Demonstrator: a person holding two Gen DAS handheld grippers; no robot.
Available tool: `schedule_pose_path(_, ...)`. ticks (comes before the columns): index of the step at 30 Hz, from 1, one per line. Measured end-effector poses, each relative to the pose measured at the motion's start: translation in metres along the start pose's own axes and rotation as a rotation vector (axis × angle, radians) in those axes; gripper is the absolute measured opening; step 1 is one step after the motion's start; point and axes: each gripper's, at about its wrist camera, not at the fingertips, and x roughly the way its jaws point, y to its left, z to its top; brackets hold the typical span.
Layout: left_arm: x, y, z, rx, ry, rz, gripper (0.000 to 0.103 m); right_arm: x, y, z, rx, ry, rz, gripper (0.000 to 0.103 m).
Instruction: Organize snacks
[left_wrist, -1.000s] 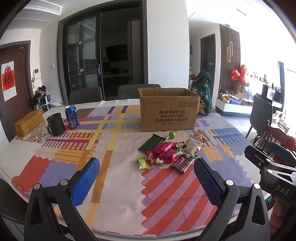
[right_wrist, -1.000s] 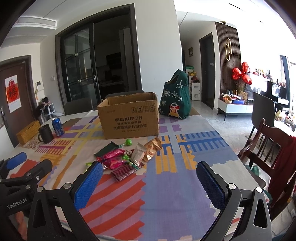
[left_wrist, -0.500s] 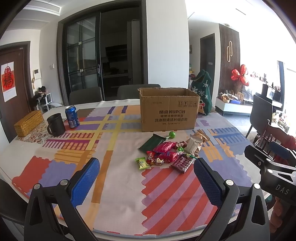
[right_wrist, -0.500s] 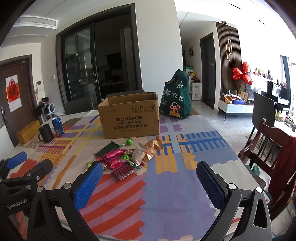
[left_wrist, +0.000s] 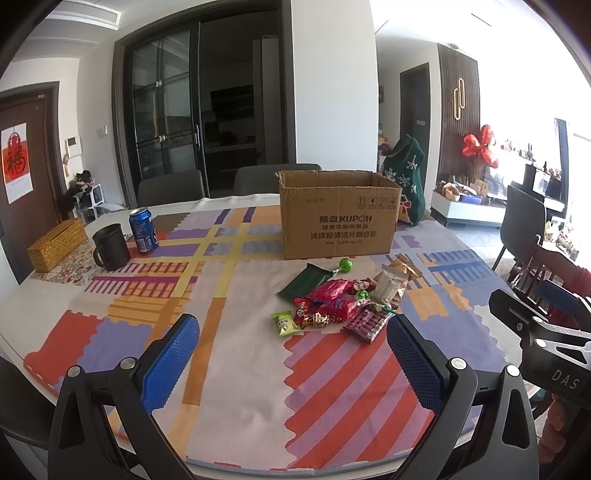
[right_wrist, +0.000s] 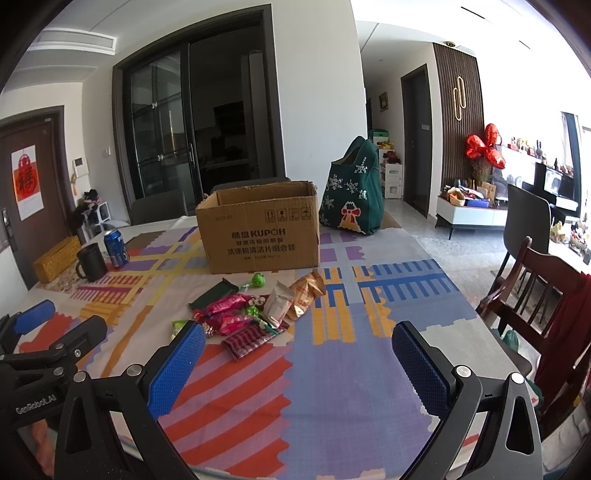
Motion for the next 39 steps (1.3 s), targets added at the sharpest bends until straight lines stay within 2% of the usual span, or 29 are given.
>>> schedule_pose_path(13, 0.040, 0.003, 0.002, 0.015, 0.062, -0.008, 0.103, 0.033, 0.001, -0.001, -0.026, 0.085, 0.013, 0.102)
schedule_pose_path(21, 0.078, 0.007, 0.010, 0.013, 0.133, -0.022, 0.090, 0.070, 0.010, 0.004, -0.059, 0.159, 0.043, 0.101)
schedule_pose_path(24, 0.092, 0.009, 0.012, 0.010, 0.158, -0.021, 0.085, 0.085, 0.015, 0.007, -0.072, 0.182, 0.059, 0.098)
schedule_pose_path(34, 0.136, 0.021, 0.007, -0.028, 0.262, -0.014, 0.070, 0.141, 0.034, 0.007, -0.121, 0.302, 0.139, 0.077)
schedule_pose_path(39, 0.152, 0.022, 0.007, -0.041, 0.292, -0.013, 0.063, 0.163, 0.046, 0.008, -0.162, 0.324, 0.181, 0.068)
